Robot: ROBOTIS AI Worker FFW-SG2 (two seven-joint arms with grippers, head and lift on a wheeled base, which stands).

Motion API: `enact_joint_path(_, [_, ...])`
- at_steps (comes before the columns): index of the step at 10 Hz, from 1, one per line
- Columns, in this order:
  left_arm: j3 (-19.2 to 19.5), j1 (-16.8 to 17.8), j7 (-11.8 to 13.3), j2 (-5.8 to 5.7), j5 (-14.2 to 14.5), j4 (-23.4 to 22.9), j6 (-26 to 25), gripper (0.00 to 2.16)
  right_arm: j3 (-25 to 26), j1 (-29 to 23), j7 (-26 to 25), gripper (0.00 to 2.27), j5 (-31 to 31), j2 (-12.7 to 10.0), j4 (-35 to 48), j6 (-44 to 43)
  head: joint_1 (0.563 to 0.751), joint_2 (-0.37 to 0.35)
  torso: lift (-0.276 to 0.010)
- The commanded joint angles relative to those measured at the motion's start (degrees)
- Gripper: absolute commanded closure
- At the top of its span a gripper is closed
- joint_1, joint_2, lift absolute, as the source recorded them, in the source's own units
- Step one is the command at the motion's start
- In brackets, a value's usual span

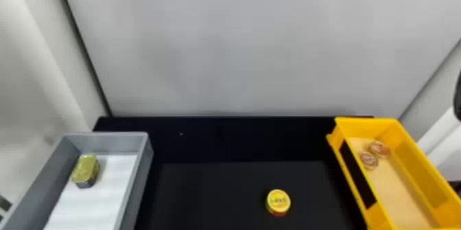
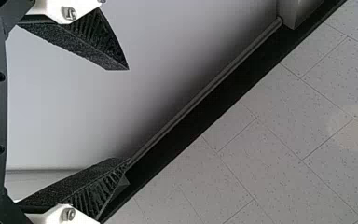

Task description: Pick up the round yellow can and place it in the yellow rectangular box

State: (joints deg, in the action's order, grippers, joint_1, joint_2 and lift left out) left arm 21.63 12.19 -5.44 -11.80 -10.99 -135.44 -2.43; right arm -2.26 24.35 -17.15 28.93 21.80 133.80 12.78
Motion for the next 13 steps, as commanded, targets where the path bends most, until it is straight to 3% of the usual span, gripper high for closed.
enact_joint_path(1, [0.00,0.03,0.08,-0.07,0.09,0.00,-0.12,0.09,0.06,0.00,-0.08,0.09,0.00,0.00,0.06,-0.03,0.694,-0.078,-0.003])
enact_joint_path(9, [0.09,0.03,0.08,0.11,0.18,0.00,-0.21,0.09,-0.29,0.09,0.36,0.09,-0.26,0.00,0.41,2.52,0.694,-0.078,-0.003])
enact_joint_path(11, [-0.17,0.21,0.16,0.02,0.18,0.00,-0.38,0.09,-1.52,1.32,0.10,0.09,-7.47,-0.53,1.29,13.87,0.694,-0.078,-0.003])
enact_joint_path(13, [-0.26,0.29,0.25,-0.07,0.18,0.09,-0.65,0.09,-1.17,1.58,-0.08,0.09,-14.95,-3.96,0.67,26.09,0.694,-0.078,-0.003])
